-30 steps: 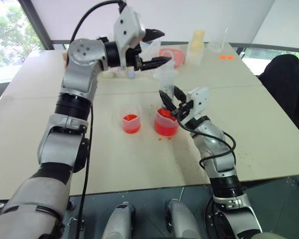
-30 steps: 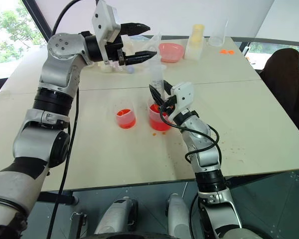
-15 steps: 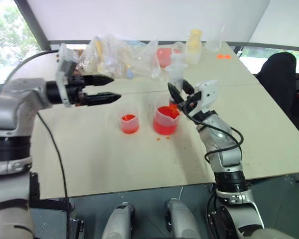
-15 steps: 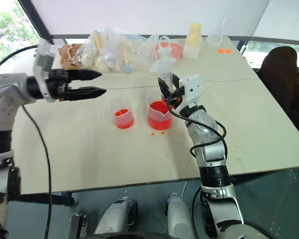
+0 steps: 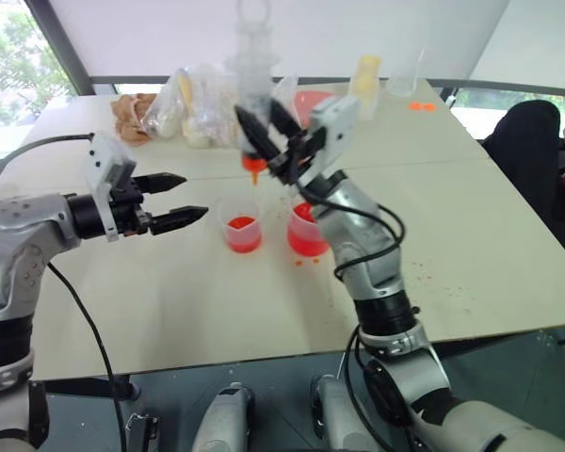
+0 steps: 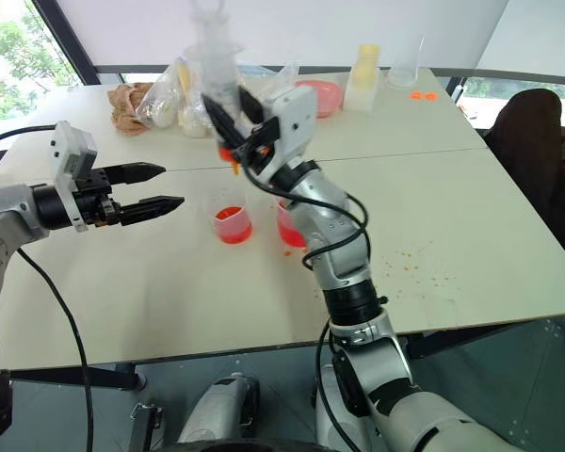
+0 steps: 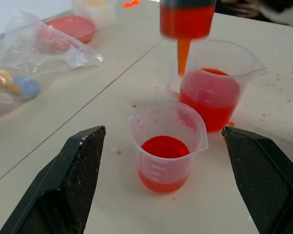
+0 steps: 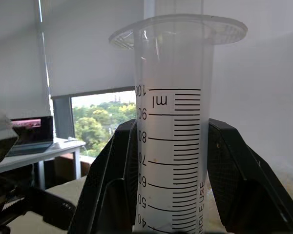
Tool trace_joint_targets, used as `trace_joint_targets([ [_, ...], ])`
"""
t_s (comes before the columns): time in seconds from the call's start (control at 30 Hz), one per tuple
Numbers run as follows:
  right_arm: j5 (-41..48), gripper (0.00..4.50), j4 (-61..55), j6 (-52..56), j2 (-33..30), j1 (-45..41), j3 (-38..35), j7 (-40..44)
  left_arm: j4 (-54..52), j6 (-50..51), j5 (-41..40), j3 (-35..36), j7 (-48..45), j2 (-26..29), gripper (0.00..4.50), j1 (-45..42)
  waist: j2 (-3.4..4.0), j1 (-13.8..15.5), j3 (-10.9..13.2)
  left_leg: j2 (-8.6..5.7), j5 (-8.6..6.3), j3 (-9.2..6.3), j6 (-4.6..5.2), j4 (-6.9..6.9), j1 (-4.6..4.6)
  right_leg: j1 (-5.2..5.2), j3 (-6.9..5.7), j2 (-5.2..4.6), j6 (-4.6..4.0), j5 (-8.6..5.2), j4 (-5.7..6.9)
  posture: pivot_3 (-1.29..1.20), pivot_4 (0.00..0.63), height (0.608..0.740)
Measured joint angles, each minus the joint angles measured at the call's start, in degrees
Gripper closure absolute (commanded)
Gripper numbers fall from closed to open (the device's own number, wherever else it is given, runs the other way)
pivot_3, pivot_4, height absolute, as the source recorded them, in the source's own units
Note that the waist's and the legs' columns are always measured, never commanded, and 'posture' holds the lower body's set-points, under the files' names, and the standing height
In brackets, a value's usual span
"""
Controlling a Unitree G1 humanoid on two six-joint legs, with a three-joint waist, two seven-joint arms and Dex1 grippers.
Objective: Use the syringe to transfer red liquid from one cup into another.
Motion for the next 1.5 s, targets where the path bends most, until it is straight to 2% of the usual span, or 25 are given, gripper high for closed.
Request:
trace_joint_targets([
  [0.17, -2.41, 3.09, 9.14, -5.51, 1.83, 0.57, 1.56, 1.78, 0.27, -0.34, -1.85, 1.44, 2.0, -0.06, 0.55, -3.97, -0.03, -0.08, 0.0, -0.02, 0.01, -0.01, -0.03, -0.01, -0.02, -0.04, -0.01, 0.01, 0.0, 0.0, 0.01, 0.0, 0.15, 0.74],
  [0.3, -3.36, 3.09, 10.13, -7.48, 1.85, 1.46, 2.39, 3.7, 4.86, -0.18, -6.88, 4.47, 6.4, -4.89, 0.55, -17.8, -0.15, 0.07, -0.01, -0.14, 0.05, -0.07, -0.1, 0.03, -0.06, -0.04, -0.06, 0.02, 0.01, 0.01, 0.0, 0.0, 0.15, 0.74],
  [0.4, -4.0, 3.09, 10.18, -8.29, 1.88, 1.8, 3.45, 4.51, 6.64, -1.14, -8.47, 4.43, 8.02, -6.59, 0.55, -24.18, -0.14, -0.37, -0.02, -0.18, 0.05, 0.0, -0.1, -0.03, 0.0, -0.05, -0.01, 0.02, 0.01, 0.01, 0.01, 0.0, 0.15, 0.74],
  [0.67, -5.36, 3.09, 10.41, -8.87, 1.92, 2.99, 3.88, 4.37, 13.56, -7.13, -2.55, -2.42, 5.71, -7.4, 0.55, -25.07, -0.14, -0.37, -0.01, -0.14, 0.07, -0.01, -0.13, -0.08, 0.01, -0.08, 0.0, 0.13, 0.0, 0.01, 0.03, 0.0, 0.15, 0.74],
  [1.1, -6.06, 3.09, 10.48, -8.83, 1.95, 4.18, 4.11, 3.92, 19.16, -14.56, 4.82, -4.89, 4.6, -6.82, 0.55, -26.61, -0.15, -0.27, -0.01, -0.15, 0.07, -0.02, -0.13, -0.06, -0.03, -0.1, 0.0, 0.1, 0.0, 0.01, 0.03, 0.0, 0.15, 0.74],
  [1.23, -6.04, 3.09, 10.49, -8.82, 1.95, 4.21, 3.86, 3.41, 19.55, -15.59, 5.96, -6.27, 4.47, -8.16, 1.65, -27.73, -0.15, -0.18, -0.01, -0.16, 0.07, -0.02, -0.13, -0.04, -0.04, -0.1, 0.0, 0.1, 0.0, 0.01, 0.03, 0.0, 0.15, 0.74],
  [1.47, -5.97, 3.09, 10.49, -8.91, 1.97, 4.2, 3.38, 2.49, 18.65, -14.76, 5.12, -7.7, 2.14, -9.31, 4.48, -28.21, -0.15, -0.35, -0.01, -0.15, 0.07, -0.01, -0.12, -0.05, -0.05, -0.12, 0.0, 0.11, 0.0, 0.02, 0.04, 0.0, 0.15, 0.74],
  [1.5, -5.99, 3.09, 10.49, -9.12, 1.97, 4.2, 3.39, 2.51, 17.91, -14.03, 4.93, -7.6, 2.22, -9.32, 4.48, -28.21, -0.15, -0.37, -0.01, -0.14, 0.07, -0.01, -0.12, -0.05, -0.05, -0.13, 0.0, 0.11, 0.0, 0.01, 0.04, 0.0, 0.15, 0.74],
])
